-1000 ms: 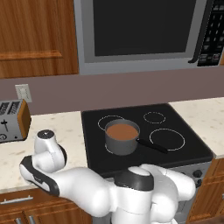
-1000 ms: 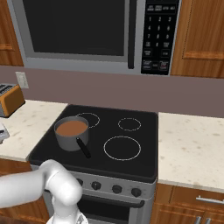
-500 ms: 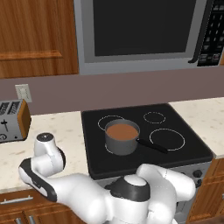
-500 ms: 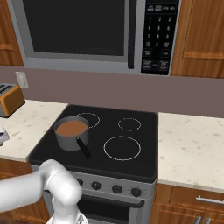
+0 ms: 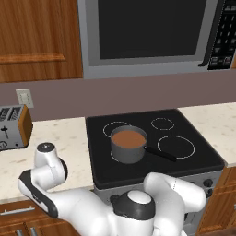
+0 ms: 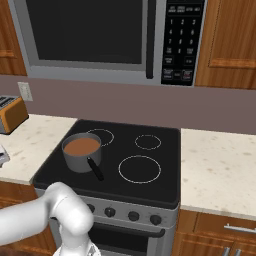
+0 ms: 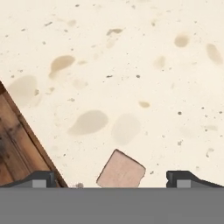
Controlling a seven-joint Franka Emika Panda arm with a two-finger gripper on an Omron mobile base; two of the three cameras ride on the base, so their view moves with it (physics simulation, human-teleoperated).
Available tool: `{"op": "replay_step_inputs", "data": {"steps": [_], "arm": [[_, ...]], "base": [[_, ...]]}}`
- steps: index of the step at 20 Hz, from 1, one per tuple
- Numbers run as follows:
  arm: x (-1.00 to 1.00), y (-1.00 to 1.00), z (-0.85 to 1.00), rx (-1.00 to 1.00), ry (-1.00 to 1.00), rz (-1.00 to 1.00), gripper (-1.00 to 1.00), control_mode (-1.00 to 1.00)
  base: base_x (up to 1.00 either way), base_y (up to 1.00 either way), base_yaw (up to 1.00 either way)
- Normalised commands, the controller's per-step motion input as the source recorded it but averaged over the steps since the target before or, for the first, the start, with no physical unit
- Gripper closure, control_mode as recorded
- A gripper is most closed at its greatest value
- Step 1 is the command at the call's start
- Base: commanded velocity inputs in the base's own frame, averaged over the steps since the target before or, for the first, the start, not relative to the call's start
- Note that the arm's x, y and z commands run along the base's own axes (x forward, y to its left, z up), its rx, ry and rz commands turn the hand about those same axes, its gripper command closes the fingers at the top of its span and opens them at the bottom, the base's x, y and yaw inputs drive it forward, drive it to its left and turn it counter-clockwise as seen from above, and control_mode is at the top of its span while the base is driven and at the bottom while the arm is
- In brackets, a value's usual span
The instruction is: Pick up the sugar cube(s) and place them in the saucepan with hot chocolate.
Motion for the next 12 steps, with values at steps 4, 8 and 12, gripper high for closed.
{"op": "replay_step_inputs", "data": {"steps": [4, 8, 12], "arm": [[0.02, 0.15, 0.00, 0.00, 0.00, 0.00, -1.00, -1.00], [0.00, 0.08, -0.09, 0.00, 0.00, 0.00, -1.00, -1.00], [0.00, 0.00, -0.11, 0.00, 0.00, 0.00, -1.00, -1.00]], "base": [[0.00, 0.00, 0.00], [0.00, 0.00, 0.00], [0.00, 0.00, 0.00]]}}
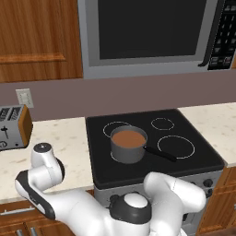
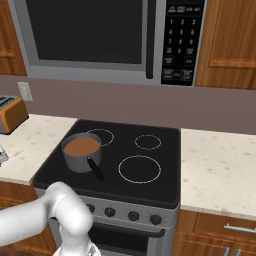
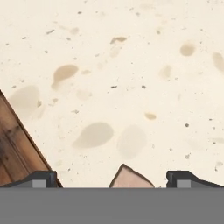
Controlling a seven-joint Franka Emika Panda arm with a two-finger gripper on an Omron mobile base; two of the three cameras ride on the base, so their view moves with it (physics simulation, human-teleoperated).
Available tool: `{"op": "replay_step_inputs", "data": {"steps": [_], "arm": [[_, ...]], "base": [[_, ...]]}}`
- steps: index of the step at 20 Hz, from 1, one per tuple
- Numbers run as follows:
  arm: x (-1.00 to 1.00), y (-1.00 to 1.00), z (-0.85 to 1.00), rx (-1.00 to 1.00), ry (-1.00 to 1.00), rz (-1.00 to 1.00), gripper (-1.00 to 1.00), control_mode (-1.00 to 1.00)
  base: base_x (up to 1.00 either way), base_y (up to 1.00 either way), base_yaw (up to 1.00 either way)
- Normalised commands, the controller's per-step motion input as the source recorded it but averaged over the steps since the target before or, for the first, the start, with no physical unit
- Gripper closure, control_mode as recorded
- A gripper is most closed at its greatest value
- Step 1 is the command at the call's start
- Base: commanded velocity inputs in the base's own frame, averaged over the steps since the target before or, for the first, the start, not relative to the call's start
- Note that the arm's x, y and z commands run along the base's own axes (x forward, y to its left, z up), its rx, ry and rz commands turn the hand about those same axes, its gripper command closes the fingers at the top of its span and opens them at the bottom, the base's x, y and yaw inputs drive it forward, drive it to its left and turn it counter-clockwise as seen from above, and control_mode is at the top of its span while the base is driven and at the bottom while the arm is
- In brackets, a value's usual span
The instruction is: Pick up the sugar cube(s) and place them in the saucepan with hot chocolate.
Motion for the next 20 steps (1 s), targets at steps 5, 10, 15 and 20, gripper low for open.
{"op": "replay_step_inputs", "data": {"steps": [5, 10, 15, 20], "arm": [[0.00, -0.05, -0.03, 0.00, 0.00, 0.00, -1.00, -1.00], [0.00, -0.07, 0.00, 0.00, 0.00, 0.00, -1.00, -1.00], [0.00, 0.00, -0.03, 0.00, 0.00, 0.00, -1.00, -1.00], [0.07, 0.00, -0.14, 0.00, 0.00, 0.00, -1.00, -1.00]], "base": [[0.00, 0.00, 0.00], [0.00, 0.00, 0.00], [0.00, 0.00, 0.00], [0.00, 0.00, 0.00]]}}
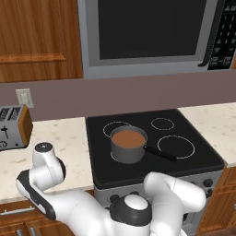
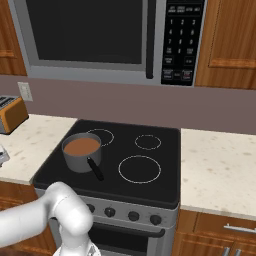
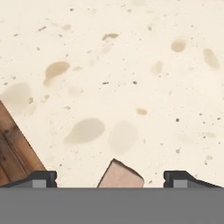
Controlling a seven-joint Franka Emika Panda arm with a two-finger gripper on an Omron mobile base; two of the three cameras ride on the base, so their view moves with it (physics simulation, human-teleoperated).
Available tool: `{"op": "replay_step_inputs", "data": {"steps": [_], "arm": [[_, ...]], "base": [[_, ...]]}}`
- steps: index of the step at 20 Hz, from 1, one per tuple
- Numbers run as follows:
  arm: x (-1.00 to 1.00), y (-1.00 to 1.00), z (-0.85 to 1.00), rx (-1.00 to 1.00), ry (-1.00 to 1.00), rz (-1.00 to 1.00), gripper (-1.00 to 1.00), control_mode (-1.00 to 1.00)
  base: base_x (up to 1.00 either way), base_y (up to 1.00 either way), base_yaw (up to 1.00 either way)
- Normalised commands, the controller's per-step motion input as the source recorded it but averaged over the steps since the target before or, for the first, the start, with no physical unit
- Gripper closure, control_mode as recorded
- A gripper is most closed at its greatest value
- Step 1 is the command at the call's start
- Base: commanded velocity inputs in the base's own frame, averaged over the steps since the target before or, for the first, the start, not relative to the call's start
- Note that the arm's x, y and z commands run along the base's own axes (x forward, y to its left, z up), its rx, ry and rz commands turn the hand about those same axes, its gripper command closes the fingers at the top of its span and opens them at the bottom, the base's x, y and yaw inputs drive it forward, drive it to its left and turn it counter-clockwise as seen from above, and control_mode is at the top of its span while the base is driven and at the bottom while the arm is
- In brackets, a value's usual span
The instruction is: Pick up the sugar cube(s) and place them in the saucepan with hot chocolate.
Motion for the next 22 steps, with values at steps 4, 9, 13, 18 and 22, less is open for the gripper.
{"op": "replay_step_inputs", "data": {"steps": [4, 9, 13, 18, 22], "arm": [[0.14, 0.00, -0.11, 0.00, 0.00, 0.00, -1.00, -1.00], [0.03, 0.00, -0.06, 0.00, 0.00, 0.00, -1.00, -1.00], [0.00, 0.00, -0.05, 0.00, 0.01, 0.00, -1.00, -1.00], [0.00, 0.00, -0.10, 0.00, 0.04, 0.00, 1.00, -1.00], [0.00, 0.00, -0.04, 0.00, 0.03, 0.00, 1.00, -1.00]], "base": [[0.00, 0.00, 0.00], [0.00, 0.00, 0.00], [0.00, 0.00, 0.00], [0.00, 0.00, 0.00], [0.00, 0.00, 0.00]]}}
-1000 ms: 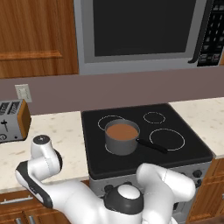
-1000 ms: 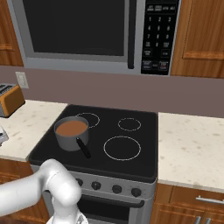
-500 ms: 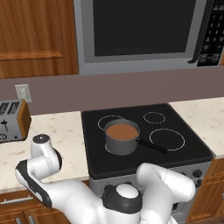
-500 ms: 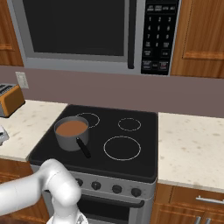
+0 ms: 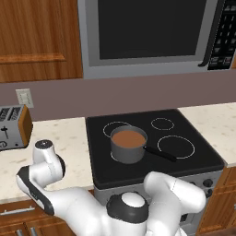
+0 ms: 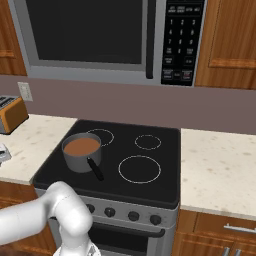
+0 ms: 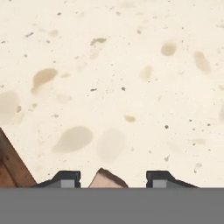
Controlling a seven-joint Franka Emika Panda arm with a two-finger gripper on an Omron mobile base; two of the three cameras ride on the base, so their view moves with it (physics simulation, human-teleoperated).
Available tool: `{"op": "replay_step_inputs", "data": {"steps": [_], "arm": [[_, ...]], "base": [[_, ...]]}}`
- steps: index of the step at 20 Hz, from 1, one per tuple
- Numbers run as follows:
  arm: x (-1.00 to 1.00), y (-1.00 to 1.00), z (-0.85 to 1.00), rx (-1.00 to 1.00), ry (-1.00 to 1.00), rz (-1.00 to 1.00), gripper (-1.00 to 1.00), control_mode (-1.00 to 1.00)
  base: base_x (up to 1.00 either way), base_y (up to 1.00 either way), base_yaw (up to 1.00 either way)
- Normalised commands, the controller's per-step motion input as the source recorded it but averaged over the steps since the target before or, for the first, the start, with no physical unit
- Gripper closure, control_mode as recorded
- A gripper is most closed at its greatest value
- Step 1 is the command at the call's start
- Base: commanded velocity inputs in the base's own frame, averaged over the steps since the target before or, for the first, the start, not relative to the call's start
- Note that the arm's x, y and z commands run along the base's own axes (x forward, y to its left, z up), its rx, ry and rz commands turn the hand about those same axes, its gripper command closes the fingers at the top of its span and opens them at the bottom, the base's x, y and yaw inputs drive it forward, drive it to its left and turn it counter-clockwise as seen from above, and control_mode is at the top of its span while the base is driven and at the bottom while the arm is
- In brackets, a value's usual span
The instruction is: Pick up the sugar cube(s) and place them in the saucepan with hot chocolate.
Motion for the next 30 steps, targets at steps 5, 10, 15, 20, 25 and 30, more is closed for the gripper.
{"op": "replay_step_inputs", "data": {"steps": [5, 10, 15, 20, 25, 30], "arm": [[0.00, 0.00, 0.00, 0.00, 0.01, 0.00, 1.00, -1.00], [0.00, 0.00, -0.03, 0.00, 0.00, 0.00, 1.00, -1.00], [0.00, -0.23, 0.08, 0.00, -0.08, 0.00, 1.00, -1.00], [0.00, -0.60, 0.67, 0.09, -0.09, 0.00, 1.00, -1.00], [0.00, -0.70, 0.99, 0.13, -0.08, 0.00, 1.00, -1.00], [0.01, -0.86, 0.59, 0.07, -0.05, 0.00, 1.00, -1.00]], "base": [[0.00, 0.00, 0.00], [0.00, 0.00, 0.00], [0.00, 0.00, 0.00], [0.00, 0.00, 0.00], [0.00, 0.00, 0.00], [0.00, 0.00, 0.00]]}}
